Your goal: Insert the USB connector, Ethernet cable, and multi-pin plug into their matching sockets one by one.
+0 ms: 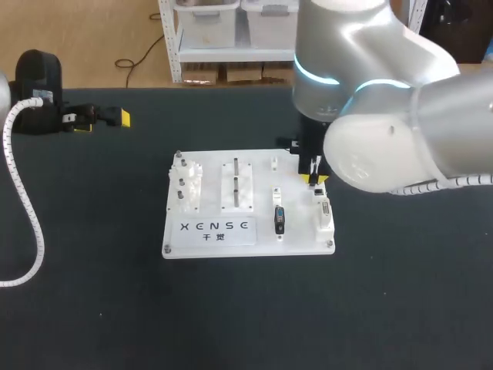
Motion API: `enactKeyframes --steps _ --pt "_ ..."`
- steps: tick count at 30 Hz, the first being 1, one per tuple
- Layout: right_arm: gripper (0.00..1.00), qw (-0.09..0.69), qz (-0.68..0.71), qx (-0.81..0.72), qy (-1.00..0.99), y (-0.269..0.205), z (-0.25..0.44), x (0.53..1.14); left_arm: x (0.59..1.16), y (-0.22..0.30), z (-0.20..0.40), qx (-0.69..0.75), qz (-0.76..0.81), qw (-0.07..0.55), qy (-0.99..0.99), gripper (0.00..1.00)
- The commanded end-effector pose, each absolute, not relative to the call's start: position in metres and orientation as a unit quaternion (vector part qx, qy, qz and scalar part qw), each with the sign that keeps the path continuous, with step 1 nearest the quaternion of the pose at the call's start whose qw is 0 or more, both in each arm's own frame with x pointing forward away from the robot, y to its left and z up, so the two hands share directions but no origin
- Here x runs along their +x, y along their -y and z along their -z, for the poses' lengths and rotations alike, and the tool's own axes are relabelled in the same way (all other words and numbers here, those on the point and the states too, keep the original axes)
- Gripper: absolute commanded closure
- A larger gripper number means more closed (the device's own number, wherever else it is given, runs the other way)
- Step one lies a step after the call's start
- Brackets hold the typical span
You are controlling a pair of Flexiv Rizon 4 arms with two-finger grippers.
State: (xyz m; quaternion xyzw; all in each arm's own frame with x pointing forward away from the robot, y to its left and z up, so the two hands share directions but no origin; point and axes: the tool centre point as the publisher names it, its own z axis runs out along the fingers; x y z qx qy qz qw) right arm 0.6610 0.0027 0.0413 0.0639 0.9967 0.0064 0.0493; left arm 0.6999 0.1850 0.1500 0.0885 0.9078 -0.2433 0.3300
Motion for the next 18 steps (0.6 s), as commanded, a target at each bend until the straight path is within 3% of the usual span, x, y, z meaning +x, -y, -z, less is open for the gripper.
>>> enactKeyframes --steps 1,18 --pt "1.00 0.053 -0.006 0.067 -0.996 0.000 -0.038 0.663 0.700 -0.185 -0.150 0.089 0.243 0.330 -0.908 0.00" --pt "1.00 0.044 0.008 0.073 -0.996 0.008 -0.026 0.671 0.700 -0.185 -0.150 0.089 0.243 0.330 -0.908 0.00"
